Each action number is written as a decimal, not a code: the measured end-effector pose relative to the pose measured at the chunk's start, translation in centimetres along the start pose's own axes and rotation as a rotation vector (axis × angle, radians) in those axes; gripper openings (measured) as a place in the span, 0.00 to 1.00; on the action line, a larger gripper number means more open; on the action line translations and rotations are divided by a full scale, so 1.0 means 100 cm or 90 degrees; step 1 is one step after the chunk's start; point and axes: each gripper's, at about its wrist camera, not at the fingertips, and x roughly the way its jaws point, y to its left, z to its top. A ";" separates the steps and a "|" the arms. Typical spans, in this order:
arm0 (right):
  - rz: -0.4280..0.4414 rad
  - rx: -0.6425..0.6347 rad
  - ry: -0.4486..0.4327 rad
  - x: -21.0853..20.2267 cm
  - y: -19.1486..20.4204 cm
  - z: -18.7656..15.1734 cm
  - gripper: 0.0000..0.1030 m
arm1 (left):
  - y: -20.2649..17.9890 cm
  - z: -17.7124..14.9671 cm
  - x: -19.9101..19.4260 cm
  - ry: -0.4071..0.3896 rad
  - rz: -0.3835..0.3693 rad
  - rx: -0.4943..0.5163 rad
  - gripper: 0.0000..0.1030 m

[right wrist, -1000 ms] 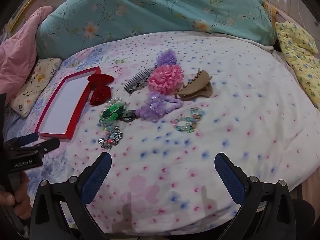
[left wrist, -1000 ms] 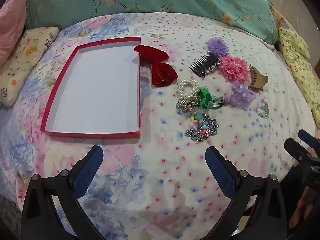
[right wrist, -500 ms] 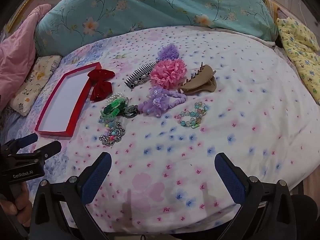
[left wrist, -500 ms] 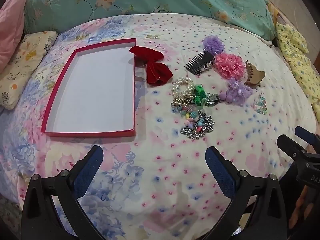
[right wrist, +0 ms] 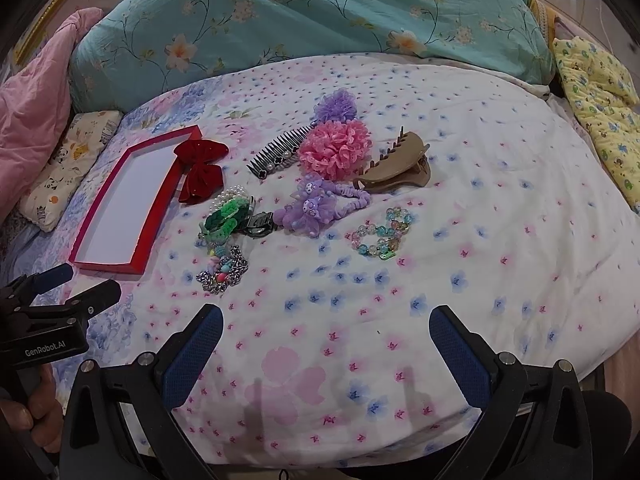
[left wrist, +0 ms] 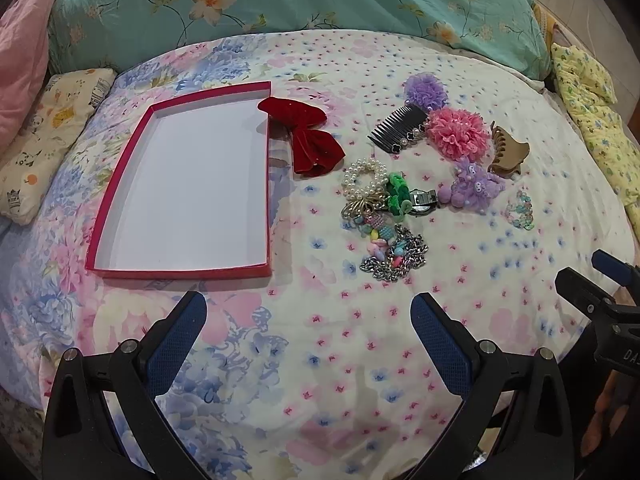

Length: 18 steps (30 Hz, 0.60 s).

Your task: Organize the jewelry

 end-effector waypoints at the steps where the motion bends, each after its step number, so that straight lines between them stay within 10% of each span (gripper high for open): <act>1: 0.000 0.000 0.000 0.000 0.000 0.000 1.00 | 0.000 0.000 0.000 0.000 0.000 -0.001 1.00; 18: 0.001 0.007 0.000 -0.003 -0.004 0.003 1.00 | -0.002 0.000 0.000 0.000 0.000 0.000 1.00</act>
